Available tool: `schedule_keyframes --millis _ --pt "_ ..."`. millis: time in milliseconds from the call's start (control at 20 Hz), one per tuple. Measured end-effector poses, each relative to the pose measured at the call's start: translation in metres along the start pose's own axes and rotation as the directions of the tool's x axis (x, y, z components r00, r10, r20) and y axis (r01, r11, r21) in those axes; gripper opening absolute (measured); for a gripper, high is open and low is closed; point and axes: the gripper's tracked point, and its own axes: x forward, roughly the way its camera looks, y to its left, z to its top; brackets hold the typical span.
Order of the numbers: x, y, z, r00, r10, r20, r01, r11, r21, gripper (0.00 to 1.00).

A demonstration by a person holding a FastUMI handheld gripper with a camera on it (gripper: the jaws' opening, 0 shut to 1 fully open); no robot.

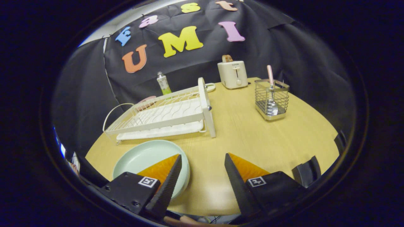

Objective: Take the plate from the dish rack, then take the spoon from the basket and place it into the plate.

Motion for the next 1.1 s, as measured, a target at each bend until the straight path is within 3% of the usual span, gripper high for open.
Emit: schedule_keyframes --millis 100,300,650,900,1100 --pt "-0.002 -0.016 0.019 0.998 -0.019 0.067 0.021 0.999 -0.034 0.99" --pt "-0.009 -0.037 0.053 0.989 0.035 0.146 -0.029 0.999 -0.042 1.0" --pt "0.011 -0.117 0.133 0.967 -0.064 0.247 0.078 0.996 -0.047 1.0" --pt "0.058 -0.158 0.179 0.966 -0.106 0.236 0.11 0.994 0.0 1.0" --pt "0.091 -0.171 0.197 0.974 -0.09 0.206 0.093 0.996 -0.008 0.99"
